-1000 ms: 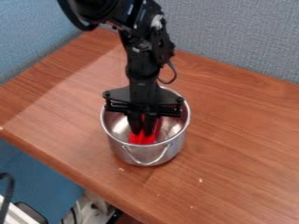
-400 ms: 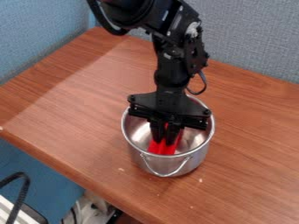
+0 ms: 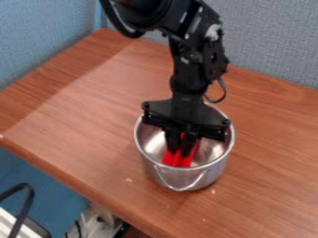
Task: Move the red object from the metal pot to the table
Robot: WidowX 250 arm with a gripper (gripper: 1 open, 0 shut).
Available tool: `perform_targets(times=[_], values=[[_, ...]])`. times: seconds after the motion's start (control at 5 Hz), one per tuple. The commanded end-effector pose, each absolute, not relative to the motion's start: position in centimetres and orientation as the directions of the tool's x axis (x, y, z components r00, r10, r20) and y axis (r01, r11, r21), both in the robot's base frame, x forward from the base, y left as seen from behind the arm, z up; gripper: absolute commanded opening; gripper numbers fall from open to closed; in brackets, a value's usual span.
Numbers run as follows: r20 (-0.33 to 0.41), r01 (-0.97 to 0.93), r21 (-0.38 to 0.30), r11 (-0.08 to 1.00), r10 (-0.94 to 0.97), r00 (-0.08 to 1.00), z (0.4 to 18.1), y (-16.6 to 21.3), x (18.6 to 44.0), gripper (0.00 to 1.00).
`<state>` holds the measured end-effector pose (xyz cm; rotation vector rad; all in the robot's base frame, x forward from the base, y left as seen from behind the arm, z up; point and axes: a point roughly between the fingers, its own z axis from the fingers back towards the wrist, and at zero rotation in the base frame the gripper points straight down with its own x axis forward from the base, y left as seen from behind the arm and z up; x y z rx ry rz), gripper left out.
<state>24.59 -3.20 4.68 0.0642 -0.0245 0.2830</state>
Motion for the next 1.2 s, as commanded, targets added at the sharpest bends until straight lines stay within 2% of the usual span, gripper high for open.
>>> perform_targets(times=[0.0,0.4,1.0], values=[[0.062,-0.32,0.056,0.946,0.317,0.946,6.3,-3.3,24.8,0.0],[0.106,-0.364,0.062,0.929,0.356,0.928,7.5,-4.4,25.4,0.0],[0.15,-0.372,0.051,0.927,0.361,0.92,9.2,-5.6,24.1,0.0]])
